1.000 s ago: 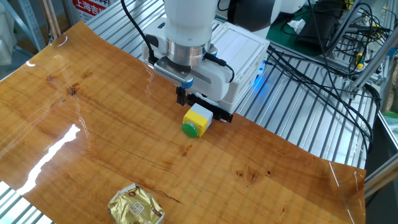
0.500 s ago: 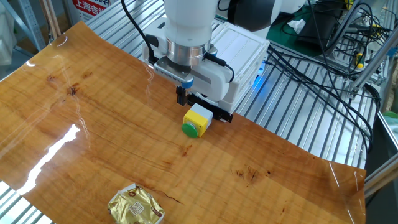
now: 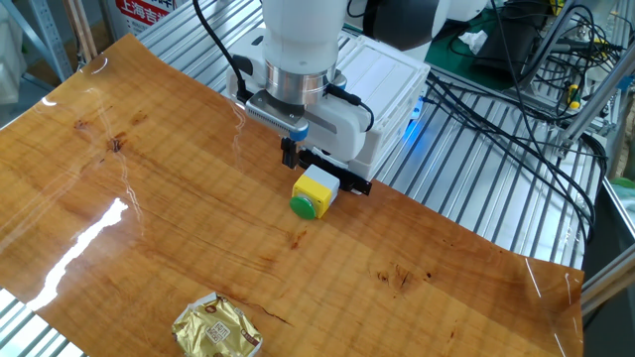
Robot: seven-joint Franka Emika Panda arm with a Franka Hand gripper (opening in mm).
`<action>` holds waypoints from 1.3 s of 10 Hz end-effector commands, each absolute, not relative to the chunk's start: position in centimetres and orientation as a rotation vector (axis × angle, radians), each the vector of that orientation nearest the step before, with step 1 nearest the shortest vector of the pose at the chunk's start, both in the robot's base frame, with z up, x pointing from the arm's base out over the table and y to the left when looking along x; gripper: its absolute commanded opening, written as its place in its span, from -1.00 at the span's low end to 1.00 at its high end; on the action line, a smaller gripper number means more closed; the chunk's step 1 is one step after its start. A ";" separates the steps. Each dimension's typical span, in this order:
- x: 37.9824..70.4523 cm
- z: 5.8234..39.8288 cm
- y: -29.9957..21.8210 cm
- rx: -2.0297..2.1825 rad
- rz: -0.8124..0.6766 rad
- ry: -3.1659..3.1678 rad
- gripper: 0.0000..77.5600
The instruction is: Press the button horizontally
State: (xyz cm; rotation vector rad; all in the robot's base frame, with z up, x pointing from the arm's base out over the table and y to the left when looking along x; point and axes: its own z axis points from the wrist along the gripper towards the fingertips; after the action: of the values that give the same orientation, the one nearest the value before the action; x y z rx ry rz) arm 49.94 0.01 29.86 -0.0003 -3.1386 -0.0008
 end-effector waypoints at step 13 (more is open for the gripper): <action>50.9 30.0 0.1 -0.183 -0.094 -3.077 -1.00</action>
State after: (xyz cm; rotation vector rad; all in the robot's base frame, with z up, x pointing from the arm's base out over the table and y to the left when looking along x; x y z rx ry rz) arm 50.28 0.04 29.70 -0.1670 -3.0911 -0.1082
